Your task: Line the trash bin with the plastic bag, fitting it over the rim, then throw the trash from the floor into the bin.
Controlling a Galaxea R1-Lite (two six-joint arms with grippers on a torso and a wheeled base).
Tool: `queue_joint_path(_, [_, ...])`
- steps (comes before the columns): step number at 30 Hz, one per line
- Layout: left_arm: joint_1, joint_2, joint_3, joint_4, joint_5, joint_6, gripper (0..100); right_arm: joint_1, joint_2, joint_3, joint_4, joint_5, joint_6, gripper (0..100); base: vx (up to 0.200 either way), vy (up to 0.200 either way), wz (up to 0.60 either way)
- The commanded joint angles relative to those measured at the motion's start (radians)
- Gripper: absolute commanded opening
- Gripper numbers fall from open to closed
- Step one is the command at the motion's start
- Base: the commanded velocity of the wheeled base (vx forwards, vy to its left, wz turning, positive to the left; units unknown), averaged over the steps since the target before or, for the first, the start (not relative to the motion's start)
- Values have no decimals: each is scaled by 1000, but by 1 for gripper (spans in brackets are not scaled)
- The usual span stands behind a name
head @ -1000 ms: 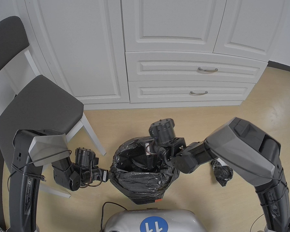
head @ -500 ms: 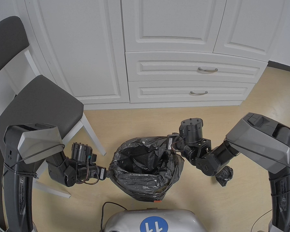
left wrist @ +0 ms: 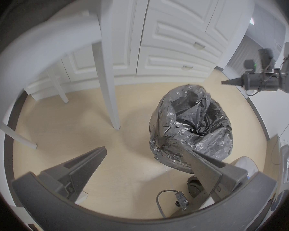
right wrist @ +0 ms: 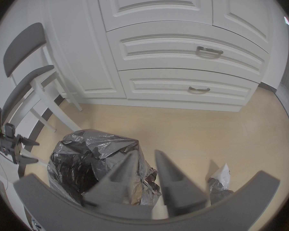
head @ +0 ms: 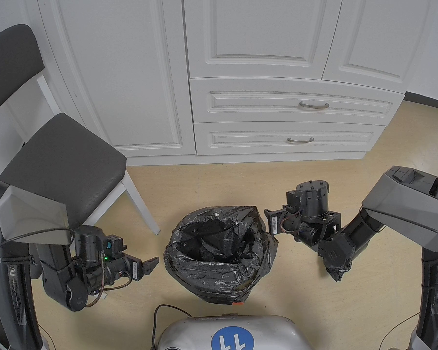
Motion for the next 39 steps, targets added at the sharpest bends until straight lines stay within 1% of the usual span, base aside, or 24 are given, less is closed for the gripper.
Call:
queue_joint_path(1, [8,-24,238,-150,6,7,100,-78,-1,53,10,100,-45,100,0,0,0])
queue_joint_path(2, [10,-48,253,-148,7,7,100,-93,-3,69,10,144,-46,100,0,0,0])
queue_joint_path(3, [10,-61,262,-148,9,5,100,-102,-3,78,10,176,-48,100,0,0,0])
queue_joint_path(4, [10,-67,269,-148,10,7,100,-110,-1,83,10,195,-48,100,0,0,0])
queue_joint_path(5, [10,-77,276,-150,18,7,100,-127,2,92,10,233,-60,100,0,0,0])
queue_joint_path(9, [-5,-94,282,-150,78,5,100,-170,13,127,7,276,-144,100,0,0,0])
queue_joint_path(10, [-8,-94,284,-150,85,5,100,-178,13,136,4,282,-160,0,0,0,0])
queue_joint_path(14, [-10,-97,299,-150,88,7,100,-199,17,162,5,343,-201,0,0,0,0])
queue_joint_path(16, [-10,-100,301,-150,88,7,100,-205,43,161,-2,400,-212,0,0,0,0])
queue_joint_path(19, [-10,-99,301,-150,88,5,100,-198,83,133,-4,414,-203,0,0,0,0])
queue_joint_path(23, [-8,-99,301,-150,90,7,100,-190,120,106,-2,419,-158,0,0,0,0])
queue_joint_path(25, [-7,-99,310,-150,90,5,100,-195,126,107,-4,477,-138,0,0,0,0])
queue_joint_path(28, [-2,-99,319,-150,88,5,100,-211,119,118,-7,569,-146,0,0,0,0])
queue_joint_path(29, [1,-99,321,-150,88,5,100,-219,119,122,-7,589,-152,0,0,0,0])
queue_joint_path(30, [1,-99,321,-150,88,5,100,-219,119,122,-7,589,-152,0,0,0,0])
queue_joint_path(31, [2,-99,319,-150,88,5,100,-225,116,122,-15,607,-158,100,0,0,0])
queue_joint_path(36, [5,-97,324,-150,88,5,100,-241,137,130,-77,627,-137,100,0,0,0])
queue_joint_path(39, [5,-99,330,-150,88,5,100,-262,155,130,-79,705,-137,100,0,0,0])
